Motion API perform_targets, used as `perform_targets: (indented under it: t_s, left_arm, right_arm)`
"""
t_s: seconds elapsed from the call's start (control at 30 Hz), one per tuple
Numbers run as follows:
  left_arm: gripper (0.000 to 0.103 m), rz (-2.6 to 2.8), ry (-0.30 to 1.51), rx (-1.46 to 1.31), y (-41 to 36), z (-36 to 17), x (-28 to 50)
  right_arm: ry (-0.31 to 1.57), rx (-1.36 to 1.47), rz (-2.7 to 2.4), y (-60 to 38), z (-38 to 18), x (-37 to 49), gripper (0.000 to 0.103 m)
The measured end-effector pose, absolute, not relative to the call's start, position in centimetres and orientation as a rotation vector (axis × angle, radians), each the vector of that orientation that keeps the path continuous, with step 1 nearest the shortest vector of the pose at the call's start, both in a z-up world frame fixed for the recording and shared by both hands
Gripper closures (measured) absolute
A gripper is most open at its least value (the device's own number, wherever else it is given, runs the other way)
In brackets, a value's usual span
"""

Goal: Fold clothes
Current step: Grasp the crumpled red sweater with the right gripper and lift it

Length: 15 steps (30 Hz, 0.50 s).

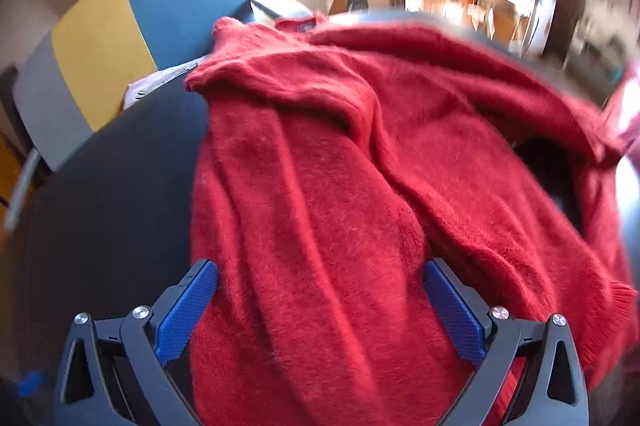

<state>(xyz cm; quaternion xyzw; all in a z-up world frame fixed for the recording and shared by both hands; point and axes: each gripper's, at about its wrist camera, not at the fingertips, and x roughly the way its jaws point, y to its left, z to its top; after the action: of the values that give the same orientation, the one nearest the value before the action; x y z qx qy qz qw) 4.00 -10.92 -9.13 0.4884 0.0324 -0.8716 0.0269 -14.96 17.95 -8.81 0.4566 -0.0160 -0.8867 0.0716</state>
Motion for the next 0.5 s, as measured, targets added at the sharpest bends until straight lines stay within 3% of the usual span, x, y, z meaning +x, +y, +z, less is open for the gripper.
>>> perform_targets:
  t_s: [0.23, 0.5]
  left_arm:
    - [0.023, -2.71, 0.174, 1.546, -12.9, -8.2, 5.6]
    - [0.028, -2.575, 0.323, 1.407, -19.2, -6.8, 12.7]
  right_arm:
    - [0.24, 1.286, -2.54, 10.4, -9.2, -9.9, 0.0]
    - [0.374, 1.204, -2.36, 2.6, -9.9, -4.3, 0.0]
